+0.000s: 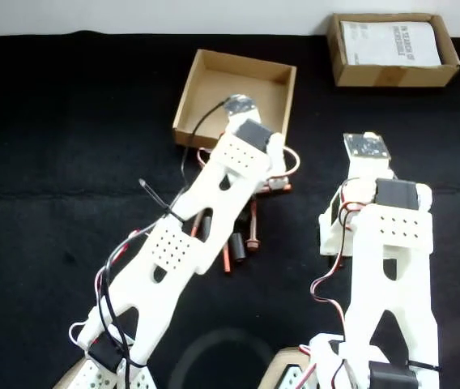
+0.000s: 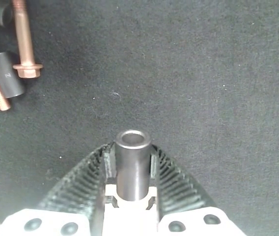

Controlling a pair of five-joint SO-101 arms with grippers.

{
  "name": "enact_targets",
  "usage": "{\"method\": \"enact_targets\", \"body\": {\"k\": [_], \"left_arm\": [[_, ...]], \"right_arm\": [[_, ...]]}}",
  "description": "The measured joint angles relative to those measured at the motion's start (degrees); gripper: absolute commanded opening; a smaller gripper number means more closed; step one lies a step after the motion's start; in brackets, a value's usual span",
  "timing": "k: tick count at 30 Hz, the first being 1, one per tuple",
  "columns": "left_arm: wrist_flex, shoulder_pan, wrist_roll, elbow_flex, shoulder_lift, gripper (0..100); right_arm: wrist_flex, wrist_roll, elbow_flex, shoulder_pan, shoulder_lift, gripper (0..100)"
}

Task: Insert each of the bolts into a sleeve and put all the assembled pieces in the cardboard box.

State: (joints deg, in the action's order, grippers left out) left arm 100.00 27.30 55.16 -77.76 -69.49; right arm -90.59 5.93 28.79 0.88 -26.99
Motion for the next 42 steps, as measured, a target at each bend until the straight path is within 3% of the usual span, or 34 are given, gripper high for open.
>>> {"method": "enact_targets", "body": {"k": [10, 16, 27, 42], "left_arm": [[-3.16, -2.2, 1.32, 0.35, 0.0, 15], [-7.56, -5.54, 1.58, 0.35, -0.09, 16], [-8.35, -6.33, 2.02, -2.02, -3.6, 15], [-12.22, -9.93, 14.95, -1.67, -4.22, 15]], "right_arm": [[1.23, 0.88, 5.27, 0.0, -0.18, 0.8], [1.49, 4.13, 7.91, 0.0, -0.35, 0.8], [1.32, 9.32, 8.18, 0.0, -0.44, 0.8], [1.32, 14.24, 8.18, 0.0, -0.44, 0.8]]}}
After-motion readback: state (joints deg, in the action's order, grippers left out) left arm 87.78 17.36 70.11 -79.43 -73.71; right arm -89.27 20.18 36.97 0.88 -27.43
